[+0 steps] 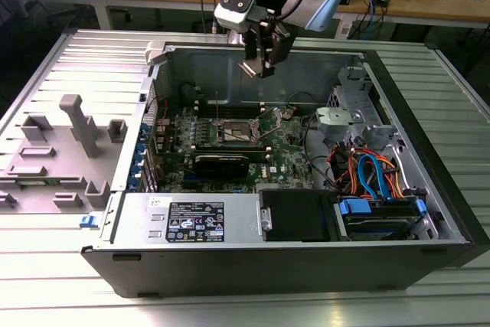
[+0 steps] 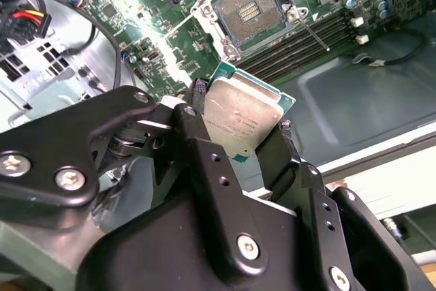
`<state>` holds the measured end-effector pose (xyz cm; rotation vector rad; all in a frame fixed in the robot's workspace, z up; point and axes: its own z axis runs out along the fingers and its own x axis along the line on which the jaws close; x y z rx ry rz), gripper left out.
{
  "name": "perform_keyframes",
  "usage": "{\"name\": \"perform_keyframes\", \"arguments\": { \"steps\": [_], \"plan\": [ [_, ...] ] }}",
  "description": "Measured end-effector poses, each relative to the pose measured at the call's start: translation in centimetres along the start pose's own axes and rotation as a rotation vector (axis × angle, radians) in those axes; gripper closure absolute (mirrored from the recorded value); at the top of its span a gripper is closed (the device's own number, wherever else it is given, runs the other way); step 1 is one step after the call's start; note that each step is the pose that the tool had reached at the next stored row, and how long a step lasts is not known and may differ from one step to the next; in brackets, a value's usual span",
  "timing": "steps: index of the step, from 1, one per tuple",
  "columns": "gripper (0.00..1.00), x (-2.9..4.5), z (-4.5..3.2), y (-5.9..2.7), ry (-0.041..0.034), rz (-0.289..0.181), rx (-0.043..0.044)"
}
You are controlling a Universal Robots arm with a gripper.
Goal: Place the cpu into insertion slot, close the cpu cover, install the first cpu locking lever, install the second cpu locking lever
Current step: 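Place the cpu into insertion slot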
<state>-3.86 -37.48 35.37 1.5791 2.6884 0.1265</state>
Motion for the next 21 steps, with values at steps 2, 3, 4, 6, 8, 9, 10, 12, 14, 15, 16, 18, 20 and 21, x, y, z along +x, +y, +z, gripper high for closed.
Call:
{"name": "perform_keyframes", "arguments": {
  "steps": [2,3,4,6,8,9,10,12,14,15,16,18,20,21],
  "plan": [
    [0.45,0.0,0.07,-0.01,-0.0021,0.027,-0.0007],
    [0.45,0.0,0.11,-0.01,-0.0034,0.043,-0.001],
    [0.45,0.0,0.15,-0.01,-0.0051,0.064,-0.0013],
    [0.45,-0.01,0.17,-0.02,-0.0067,0.087,-0.0014],
    [0.45,-0.01,0.18,-0.02,-0.0071,0.093,-0.0016],
    [0.45,-0.01,0.18,-0.02,-0.0072,0.093,-0.0015],
    [0.45,-0.01,0.18,-0.02,-0.0072,0.093,-0.0015],
    [0.45,0.0,0.18,-0.02,-0.0071,0.093,-0.0015],
    [0.45,0.0,0.18,-0.02,-0.0072,0.093,-0.0015],
    [0.45,-0.01,0.18,-0.02,-0.0072,0.093,-0.0015],
    [0.45,0.0,0.18,-0.02,-0.0072,0.093,-0.0015],
    [0.45,0.0,0.18,-0.02,-0.0072,0.094,-0.0015],
    [0.45,-0.01,0.2,-0.02,-0.0084,0.109,-0.0019],
    [0.45,-0.01,0.23,-0.02,-0.0102,0.131,-0.0024]
  ]
}}
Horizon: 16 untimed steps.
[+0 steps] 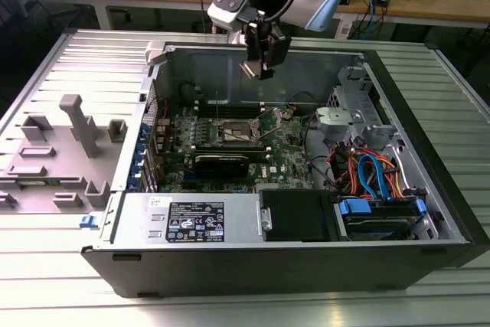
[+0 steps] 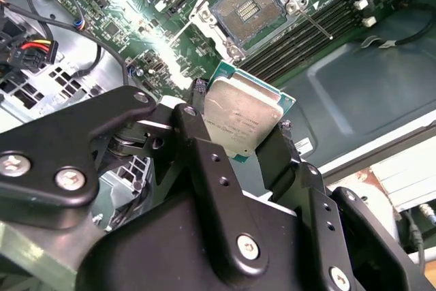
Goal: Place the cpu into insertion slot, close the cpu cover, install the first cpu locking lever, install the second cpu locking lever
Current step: 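Place the cpu into insertion slot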
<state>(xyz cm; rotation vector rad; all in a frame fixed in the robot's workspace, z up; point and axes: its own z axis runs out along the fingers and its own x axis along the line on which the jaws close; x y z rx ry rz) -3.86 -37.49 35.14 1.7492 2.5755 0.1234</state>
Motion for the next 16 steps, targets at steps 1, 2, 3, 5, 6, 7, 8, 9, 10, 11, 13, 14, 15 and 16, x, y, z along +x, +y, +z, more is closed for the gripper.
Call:
{"name": "perform_keyframes", "arguments": {
  "steps": [1,2,3,5,6,7,8,9,10,11,13,14,15,16],
  "plan": [
    [0.45,0.0,0.02,0.0,-0.0012,0.015,-0.0003],
    [0.45,0.0,0.05,-0.01,-0.0022,0.028,-0.0006],
    [0.45,-0.01,0.08,-0.01,-0.0041,0.051,-0.0011],
    [0.45,-0.01,0.13,-0.01,-0.0059,0.073,-0.0017],
    [0.45,-0.01,0.17,-0.02,-0.0073,0.091,-0.0021],
    [0.45,-0.01,0.24,-0.02,-0.0092,0.114,-0.0026],
    [0.45,-0.01,0.3,-0.03,-0.011,0.135,-0.0031],
    [0.45,-0.01,0.34,-0.03,-0.0121,0.148,-0.0034],
    [0.45,-0.01,0.38,-0.03,-0.0133,0.163,-0.0037],
    [0.45,-0.02,0.42,-0.04,-0.0146,0.177,-0.004],
    [0.45,-0.02,0.53,-0.05,-0.0171,0.209,-0.0046],
    [0.45,-0.02,0.59,-0.05,-0.0183,0.224,-0.005],
    [0.45,-0.02,0.68,-0.06,-0.0203,0.25,-0.0055],
    [0.45,-0.02,0.76,-0.06,-0.0223,0.275,-0.0058]
  ]
}}
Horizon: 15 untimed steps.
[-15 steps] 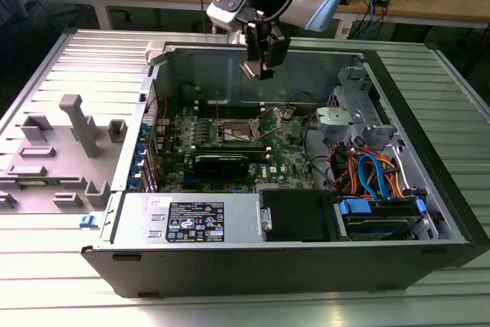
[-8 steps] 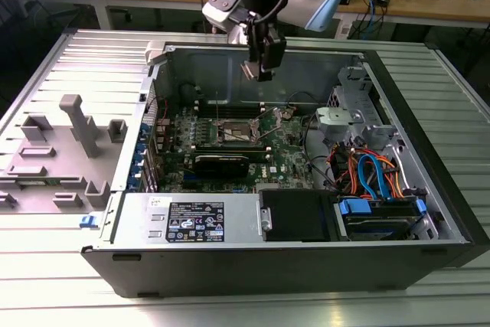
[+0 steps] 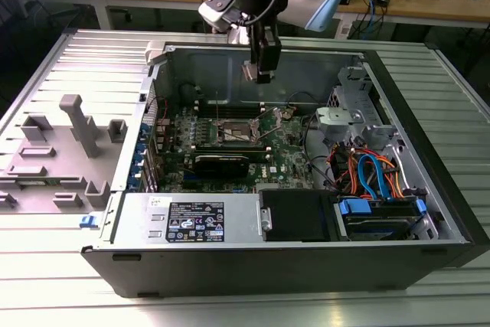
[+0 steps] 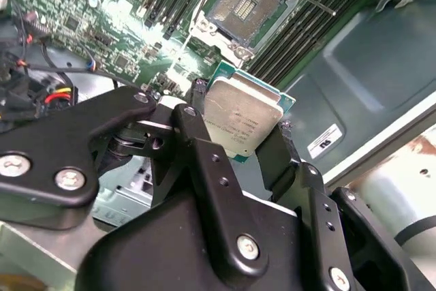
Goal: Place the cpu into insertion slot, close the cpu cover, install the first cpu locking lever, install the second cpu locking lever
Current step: 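Place the cpu into insertion slot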
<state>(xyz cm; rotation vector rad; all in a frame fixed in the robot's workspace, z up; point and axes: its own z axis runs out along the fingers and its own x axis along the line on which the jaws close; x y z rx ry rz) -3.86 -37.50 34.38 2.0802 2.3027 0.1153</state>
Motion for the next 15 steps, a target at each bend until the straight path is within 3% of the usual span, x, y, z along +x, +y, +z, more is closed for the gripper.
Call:
{"name": "perform_keyframes", "arguments": {
  "steps": [9,15],
  "plan": [
    [0.45,-0.02,0.41,-0.04,-0.0116,0.148,-0.0011],
    [0.45,-0.01,0.42,-0.03,-0.0118,0.151,-0.0013]
  ]
}}
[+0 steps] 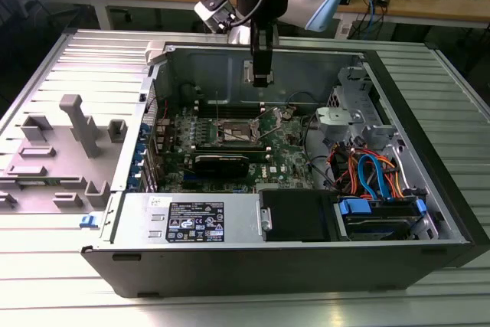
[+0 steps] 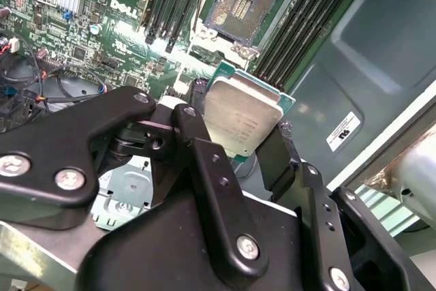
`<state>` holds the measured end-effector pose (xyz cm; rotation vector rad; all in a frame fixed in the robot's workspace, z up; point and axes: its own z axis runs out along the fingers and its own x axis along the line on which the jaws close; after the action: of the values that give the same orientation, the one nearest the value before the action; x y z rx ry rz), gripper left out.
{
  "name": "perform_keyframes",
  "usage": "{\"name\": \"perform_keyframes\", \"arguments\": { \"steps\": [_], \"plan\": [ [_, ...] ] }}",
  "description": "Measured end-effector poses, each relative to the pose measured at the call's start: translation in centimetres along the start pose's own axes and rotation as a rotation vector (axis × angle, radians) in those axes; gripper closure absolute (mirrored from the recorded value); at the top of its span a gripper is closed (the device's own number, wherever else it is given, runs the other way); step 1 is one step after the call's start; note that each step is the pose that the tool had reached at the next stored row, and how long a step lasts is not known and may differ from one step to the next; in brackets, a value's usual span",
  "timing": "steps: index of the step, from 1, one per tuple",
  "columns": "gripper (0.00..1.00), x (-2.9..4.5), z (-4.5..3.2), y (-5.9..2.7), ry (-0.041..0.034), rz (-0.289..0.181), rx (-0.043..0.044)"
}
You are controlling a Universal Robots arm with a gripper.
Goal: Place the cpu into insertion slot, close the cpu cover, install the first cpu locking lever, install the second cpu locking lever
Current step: 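Place the cpu into insertion slot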
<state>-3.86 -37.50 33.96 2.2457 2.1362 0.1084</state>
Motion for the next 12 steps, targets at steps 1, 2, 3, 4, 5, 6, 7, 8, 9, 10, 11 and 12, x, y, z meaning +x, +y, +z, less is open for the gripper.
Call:
{"name": "perform_keyframes", "arguments": {
  "steps": [1,2,3,4,5,6,7,8,9,10,11,12],
  "plan": [
    [0.45,0.0,0.0,0.0,0.0,0.0,0.0],
    [0.45,0.0,0.0,0.0,0.0,0.0,0.0],
    [0.45,0.0,0.0,0.0,0.0,0.0,0.0],
    [0.45,0.0,0.0,0.0,0.0,0.0,0.0],
    [0.45,0.0,0.0,0.0,-0.0001,0.002,0.0001],
    [0.45,0.0,0.0,0.0,-0.0003,0.003,0.0],
    [0.45,0.0,0.0,0.0,-0.0004,0.005,0.0],
    [0.45,0.0,0.0,0.0,-0.0004,0.005,-0.0001],
    [0.45,-0.01,0.02,-0.01,-0.0003,0.005,-0.0001],
    [0.45,-0.02,0.05,-0.04,0.0004,0.005,-0.0001],
    [0.45,-0.02,0.09,-0.08,0.0011,0.005,-0.0001],
    [0.45,-0.03,0.14,-0.11,0.0035,0.005,0.0001]
  ]
}}
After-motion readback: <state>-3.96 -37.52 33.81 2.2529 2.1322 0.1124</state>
